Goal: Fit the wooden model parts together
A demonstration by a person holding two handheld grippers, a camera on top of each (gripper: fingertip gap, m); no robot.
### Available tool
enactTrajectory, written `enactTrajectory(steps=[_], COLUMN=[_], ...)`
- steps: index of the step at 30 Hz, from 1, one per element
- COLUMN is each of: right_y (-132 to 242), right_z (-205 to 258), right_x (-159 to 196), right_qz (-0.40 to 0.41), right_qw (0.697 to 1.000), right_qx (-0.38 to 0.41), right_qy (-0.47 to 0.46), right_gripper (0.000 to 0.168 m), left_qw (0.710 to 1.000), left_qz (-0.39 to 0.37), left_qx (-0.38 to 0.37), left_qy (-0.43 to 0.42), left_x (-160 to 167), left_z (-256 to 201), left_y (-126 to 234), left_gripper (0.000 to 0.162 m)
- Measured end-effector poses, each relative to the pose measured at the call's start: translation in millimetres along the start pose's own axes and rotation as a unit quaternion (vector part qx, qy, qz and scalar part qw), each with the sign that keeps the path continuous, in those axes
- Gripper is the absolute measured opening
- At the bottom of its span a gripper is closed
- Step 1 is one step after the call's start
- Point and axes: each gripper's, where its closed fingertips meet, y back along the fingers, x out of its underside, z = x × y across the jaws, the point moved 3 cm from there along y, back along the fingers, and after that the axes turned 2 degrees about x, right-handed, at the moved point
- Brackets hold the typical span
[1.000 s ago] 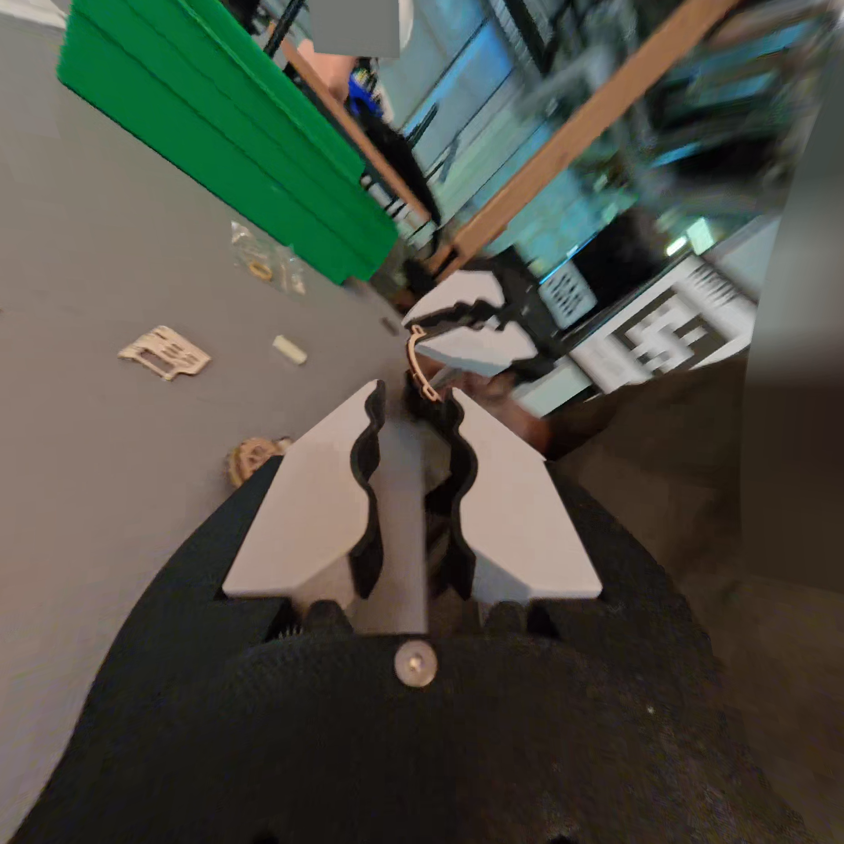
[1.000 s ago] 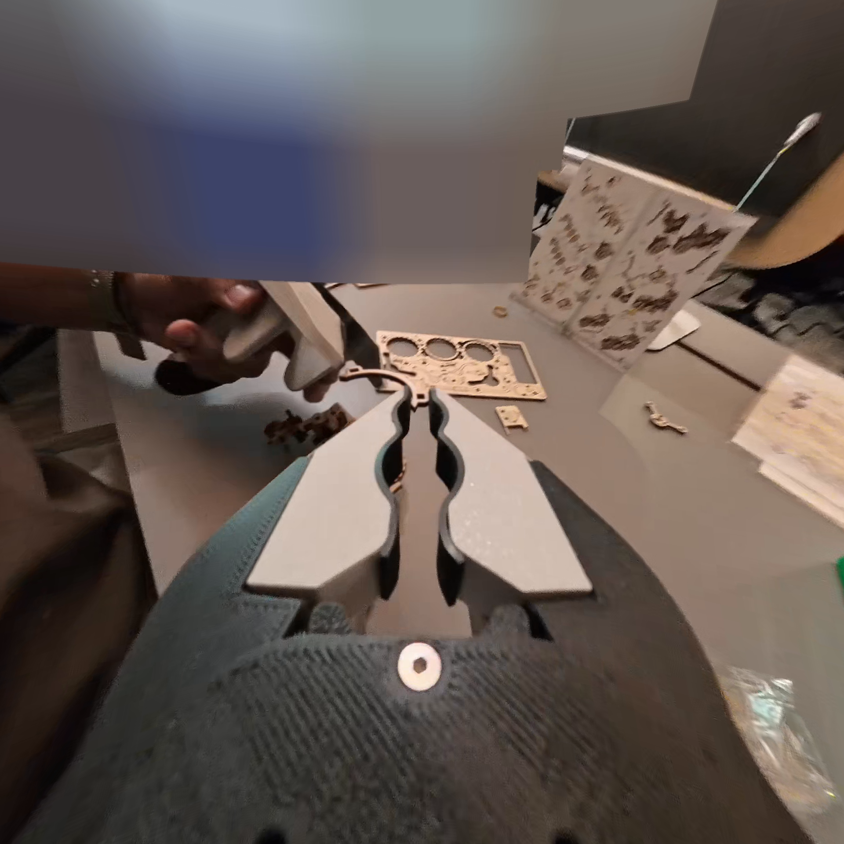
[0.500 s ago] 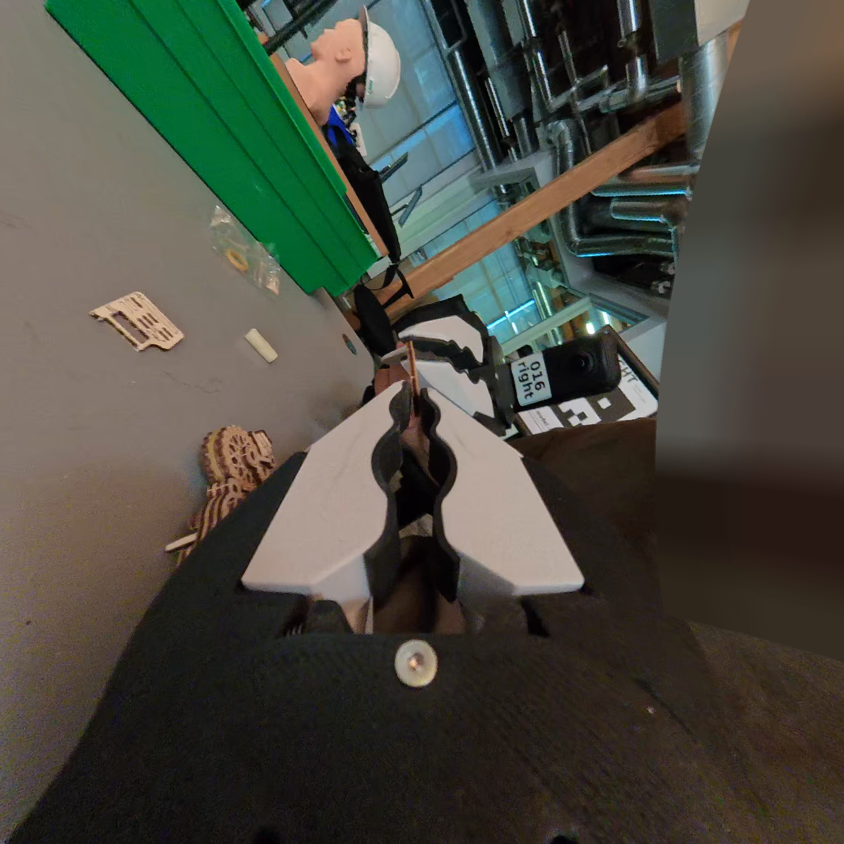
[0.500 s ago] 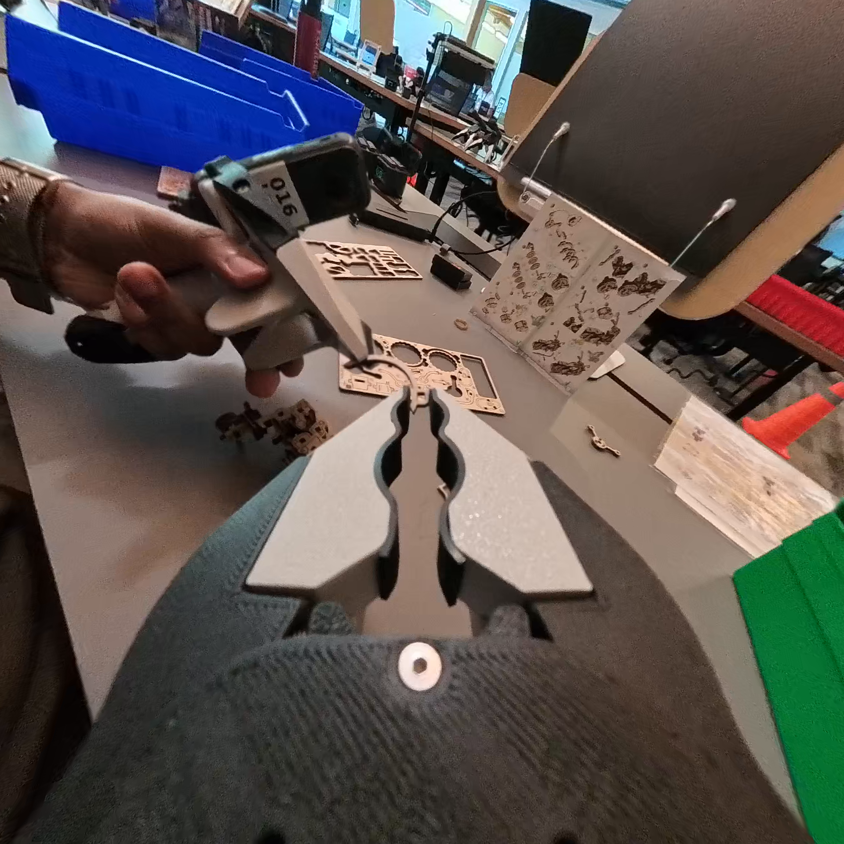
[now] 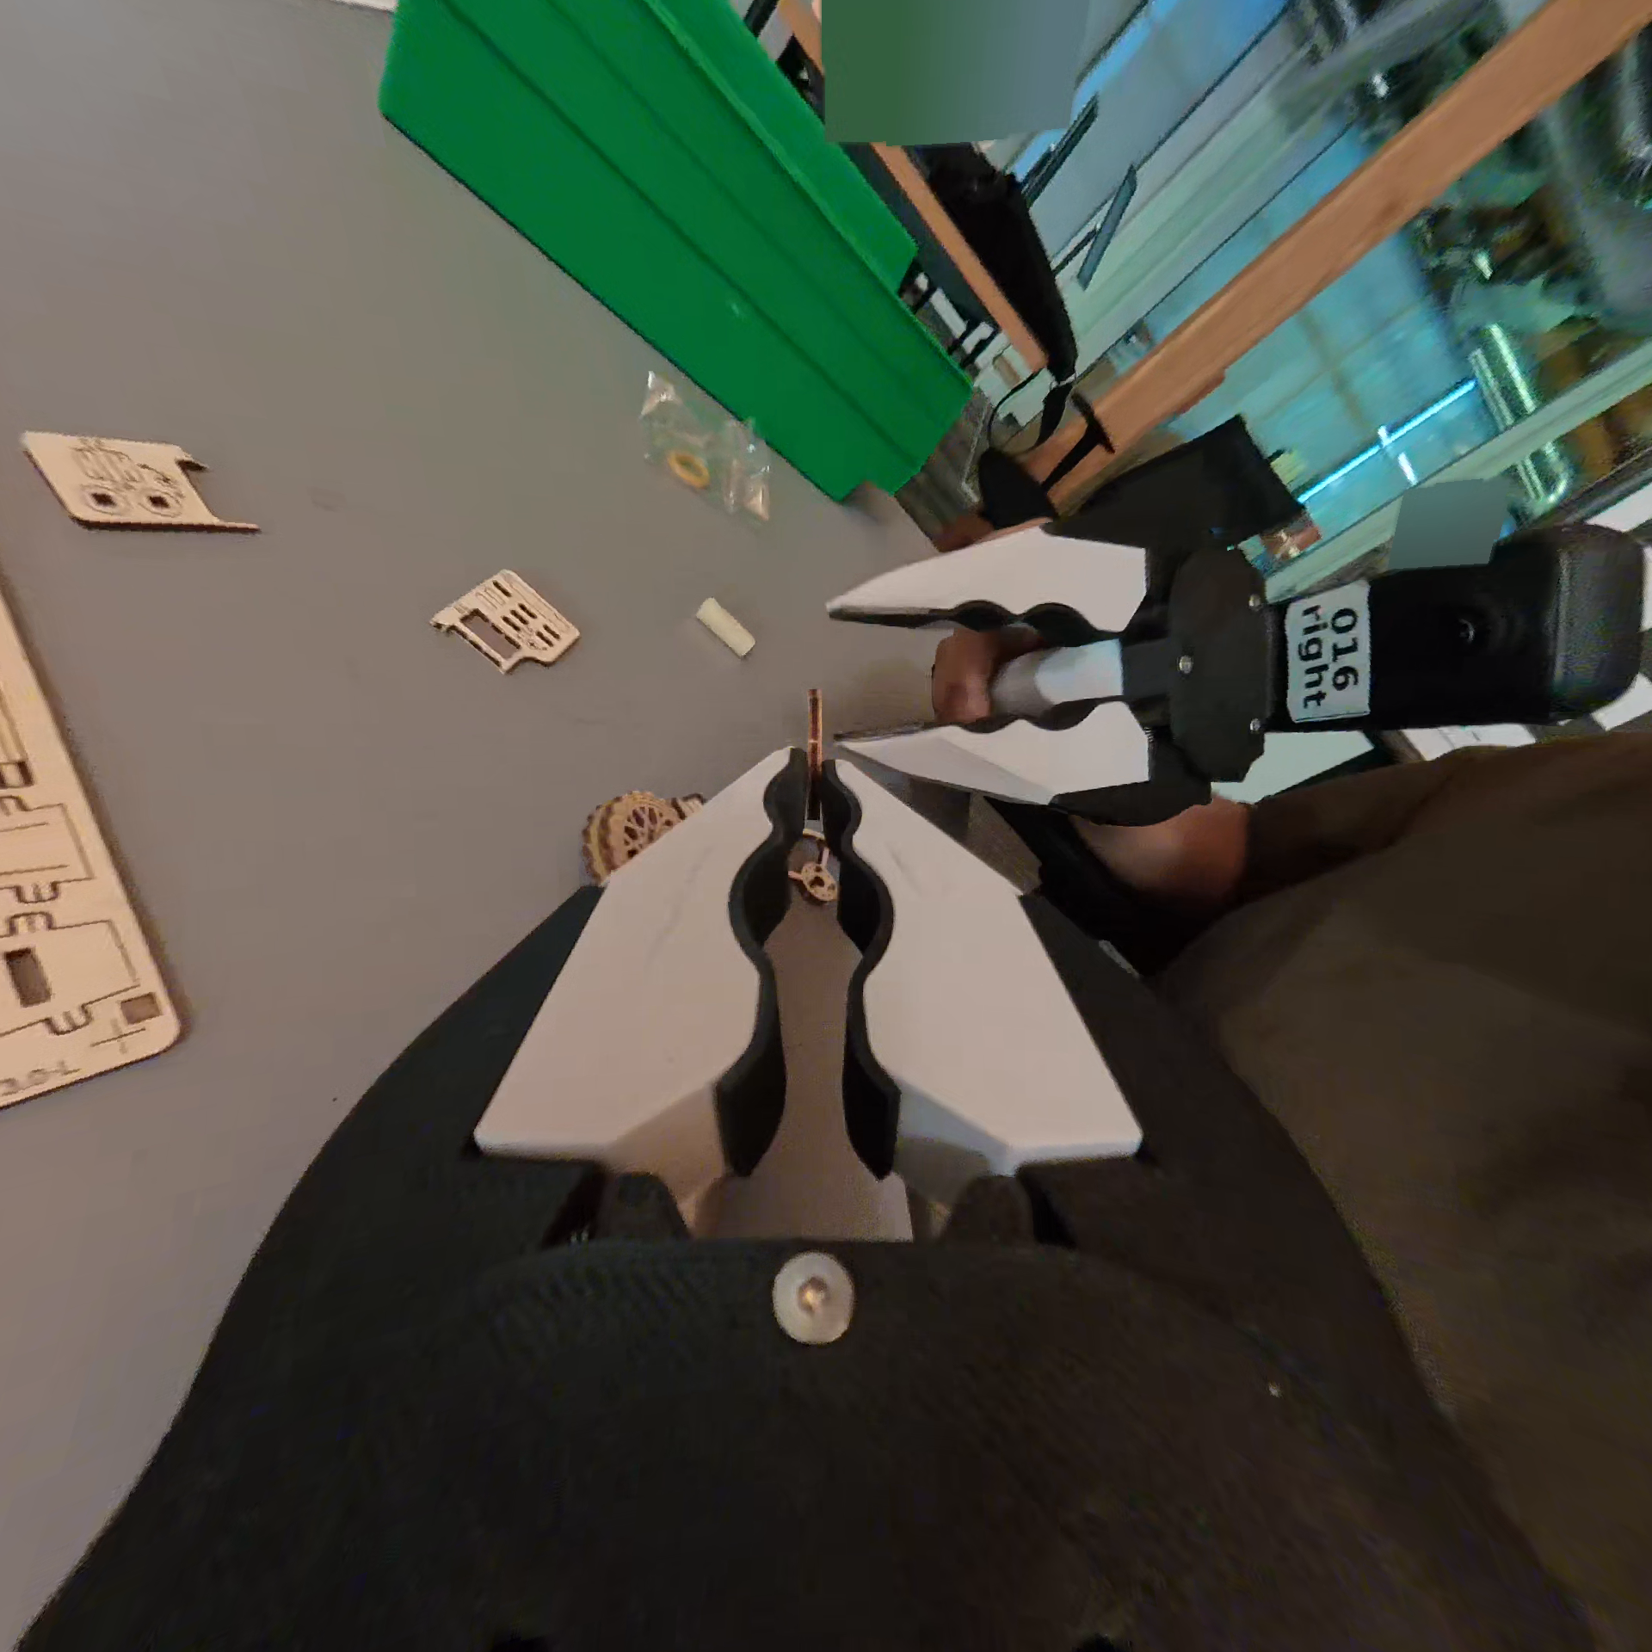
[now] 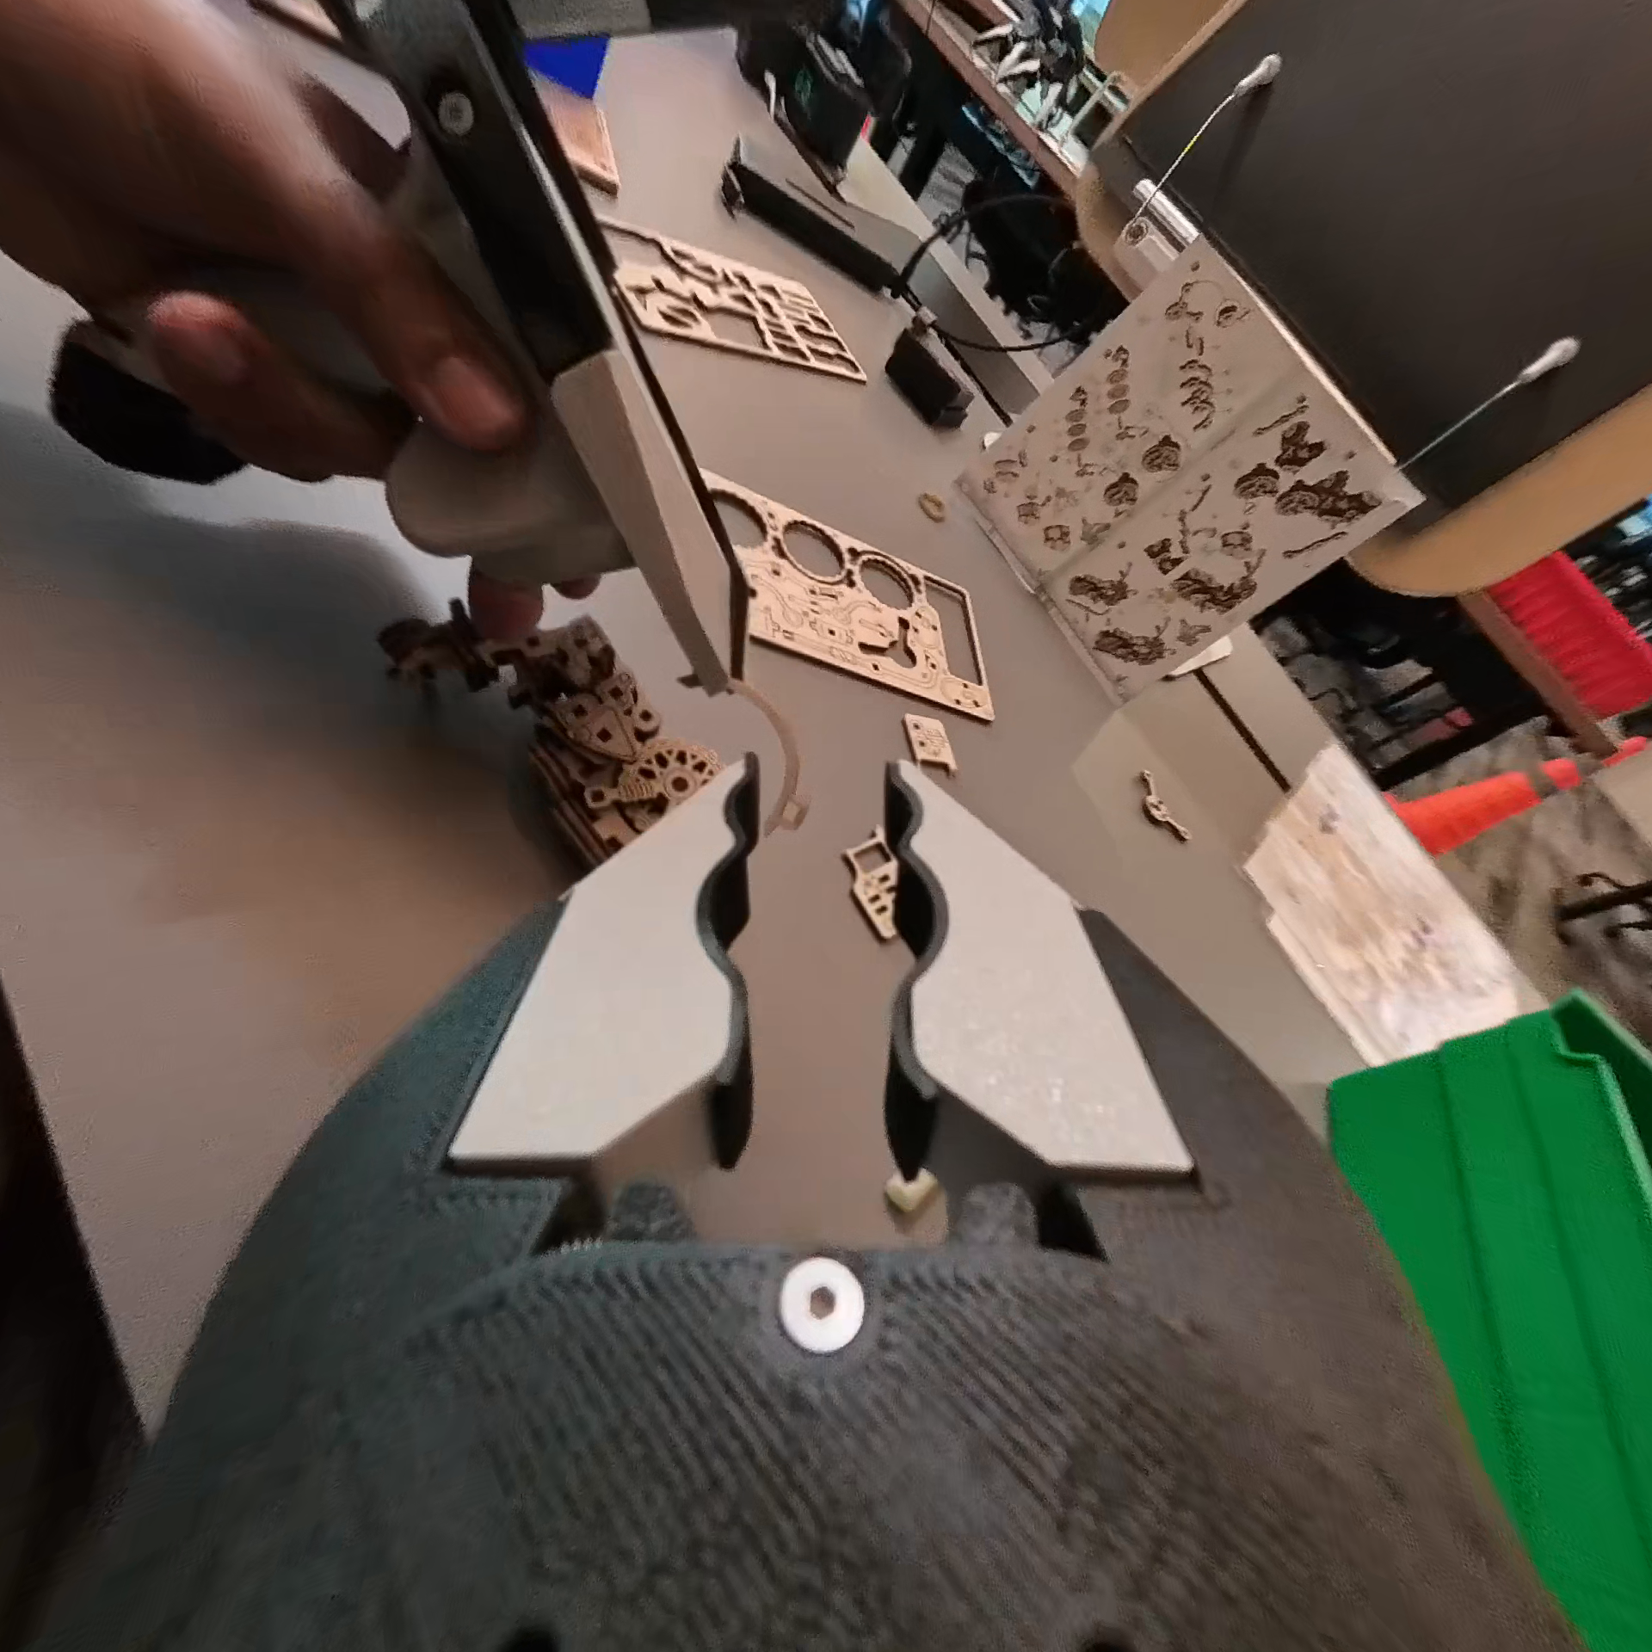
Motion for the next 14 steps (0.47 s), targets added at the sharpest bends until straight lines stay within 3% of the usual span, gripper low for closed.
enactTrajectory(steps=[4,9,14], right_y=[-2.6,-3.7,7.7], right_z=[8.6,17.8,9.3], right_x=[-1.1,0.4,9.7], right_qz=[0.021,0.044,0.102], right_qw=[0.998,0.992,0.984], right_qx=[0.009,0.018,0.009], right_qy=[0.057,0.121,0.147], right_gripper=[0.023,0.003,0.001], left_qw=[1.0,1.0,0.999], left_qz=[0.006,0.015,0.041], left_qx=[0.0,-0.004,-0.006], left_qy=[0.004,0.002,-0.009], left_x=[4.0,6.7,15.9], left_z=[-2.8,-2.4,-4.1], left_y=[-4.2,-4.2,-11.9], left_gripper=[0.0,0.0,0.003])
